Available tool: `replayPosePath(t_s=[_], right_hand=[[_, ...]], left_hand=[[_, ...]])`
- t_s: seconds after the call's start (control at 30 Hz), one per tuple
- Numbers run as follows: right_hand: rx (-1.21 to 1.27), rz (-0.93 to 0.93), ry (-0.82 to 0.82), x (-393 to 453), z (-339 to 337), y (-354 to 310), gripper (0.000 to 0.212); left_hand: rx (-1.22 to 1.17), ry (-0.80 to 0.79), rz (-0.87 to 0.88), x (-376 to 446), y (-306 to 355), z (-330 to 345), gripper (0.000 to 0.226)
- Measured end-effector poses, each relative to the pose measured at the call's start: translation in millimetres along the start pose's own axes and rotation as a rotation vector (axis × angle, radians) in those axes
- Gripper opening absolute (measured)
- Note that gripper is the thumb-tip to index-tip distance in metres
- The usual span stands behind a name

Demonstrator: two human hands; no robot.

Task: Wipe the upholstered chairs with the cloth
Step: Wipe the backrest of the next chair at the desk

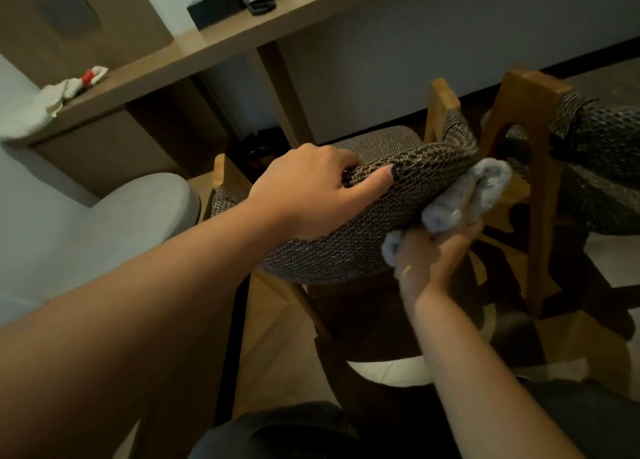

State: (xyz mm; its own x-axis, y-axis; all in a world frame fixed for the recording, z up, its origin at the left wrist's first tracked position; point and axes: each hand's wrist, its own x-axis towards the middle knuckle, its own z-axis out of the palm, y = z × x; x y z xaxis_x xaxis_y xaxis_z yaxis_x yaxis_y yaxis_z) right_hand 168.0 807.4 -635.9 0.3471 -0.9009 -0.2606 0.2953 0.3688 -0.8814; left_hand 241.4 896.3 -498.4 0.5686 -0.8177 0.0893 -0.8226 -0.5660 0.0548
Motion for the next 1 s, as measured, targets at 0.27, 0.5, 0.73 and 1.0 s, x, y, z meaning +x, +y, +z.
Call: replayPosePath(t_s=[0.27,0.5,0.73,1.0], right_hand=[[-0.249,0.276,0.092,68.4,-6.2,-5.5,0.031],[-0.104,0.510,-0.096,7.3,-11.4,31.4,0.025],[0.045,0.618,-0.124,25.0,-26.5,21.8,0.056],[0.265,0.825,-0.345,-39.9,-7.6,28.9,0.066]], left_hand=[[-0.017,-0.003,0.004,0.8,0.8,0.0,0.082],[0.000,0.039,0.007,-0.7,1.5,0.0,0.086],[0.010,0.040,-0.018,-2.7,3.3,-1.9,0.085],[-0.017,0.019,-0.016,-1.6,3.3,-2.6,0.077]])
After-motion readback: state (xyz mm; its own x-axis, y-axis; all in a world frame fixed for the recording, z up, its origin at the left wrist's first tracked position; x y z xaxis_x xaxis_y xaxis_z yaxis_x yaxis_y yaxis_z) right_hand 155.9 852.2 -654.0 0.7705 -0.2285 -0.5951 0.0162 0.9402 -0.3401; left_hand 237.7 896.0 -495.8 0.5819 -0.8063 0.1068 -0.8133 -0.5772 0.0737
